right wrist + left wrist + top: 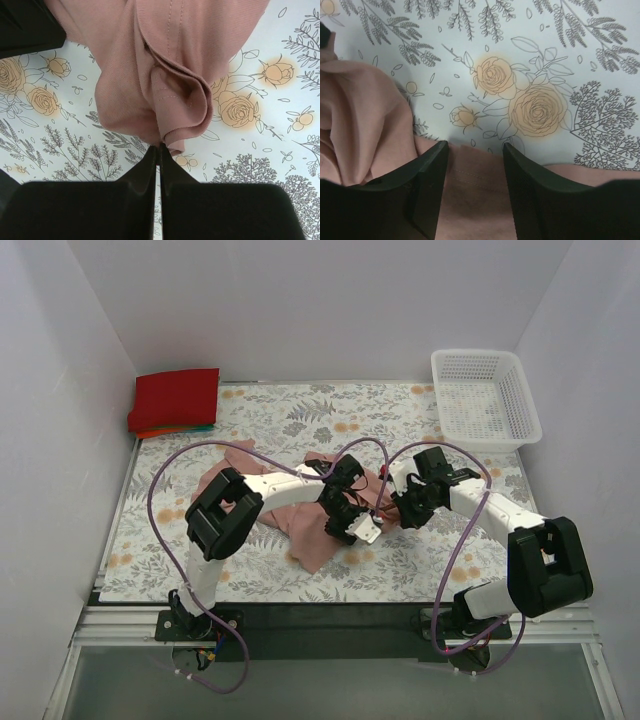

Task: Fold and stack the t-shirts
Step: Flatten the tshirt out

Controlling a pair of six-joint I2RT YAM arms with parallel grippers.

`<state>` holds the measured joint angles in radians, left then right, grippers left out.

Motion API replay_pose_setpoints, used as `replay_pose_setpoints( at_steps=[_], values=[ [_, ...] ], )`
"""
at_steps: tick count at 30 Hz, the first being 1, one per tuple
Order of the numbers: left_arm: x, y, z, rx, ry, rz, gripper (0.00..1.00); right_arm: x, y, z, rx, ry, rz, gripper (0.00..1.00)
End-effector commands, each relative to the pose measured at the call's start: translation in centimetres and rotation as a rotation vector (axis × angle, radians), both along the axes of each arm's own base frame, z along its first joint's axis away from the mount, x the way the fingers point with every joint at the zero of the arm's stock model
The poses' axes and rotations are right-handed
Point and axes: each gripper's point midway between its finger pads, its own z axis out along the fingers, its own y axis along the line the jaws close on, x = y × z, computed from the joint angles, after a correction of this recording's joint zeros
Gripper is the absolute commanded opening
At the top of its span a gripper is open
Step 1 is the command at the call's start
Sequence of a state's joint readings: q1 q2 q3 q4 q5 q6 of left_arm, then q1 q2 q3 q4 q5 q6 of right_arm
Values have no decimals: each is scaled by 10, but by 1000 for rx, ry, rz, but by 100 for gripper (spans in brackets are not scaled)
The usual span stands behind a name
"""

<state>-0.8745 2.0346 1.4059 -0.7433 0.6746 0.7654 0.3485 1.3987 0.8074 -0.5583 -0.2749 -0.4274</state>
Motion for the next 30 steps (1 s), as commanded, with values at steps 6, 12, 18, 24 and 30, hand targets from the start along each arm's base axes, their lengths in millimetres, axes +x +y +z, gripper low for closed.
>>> replay_pose_setpoints(
  at_steps=[6,12,18,24,30],
  values=[
    [6,-1,6,1,-5,7,38,-3,-1,6,23,-11,12,1],
    [2,2,23,-30,-11,14,29,-3,-2,5,21,-7,8,1],
    [4,2,46,-60,-34,66,0,-3,-1,6,26,-9,11,1],
    [21,16,116,-168,-1,252,0,3,-4,20,24,-50,23,1],
    [102,89,236,-425,-6,711,0,32,-14,69,22,-211,15,1]
  ],
)
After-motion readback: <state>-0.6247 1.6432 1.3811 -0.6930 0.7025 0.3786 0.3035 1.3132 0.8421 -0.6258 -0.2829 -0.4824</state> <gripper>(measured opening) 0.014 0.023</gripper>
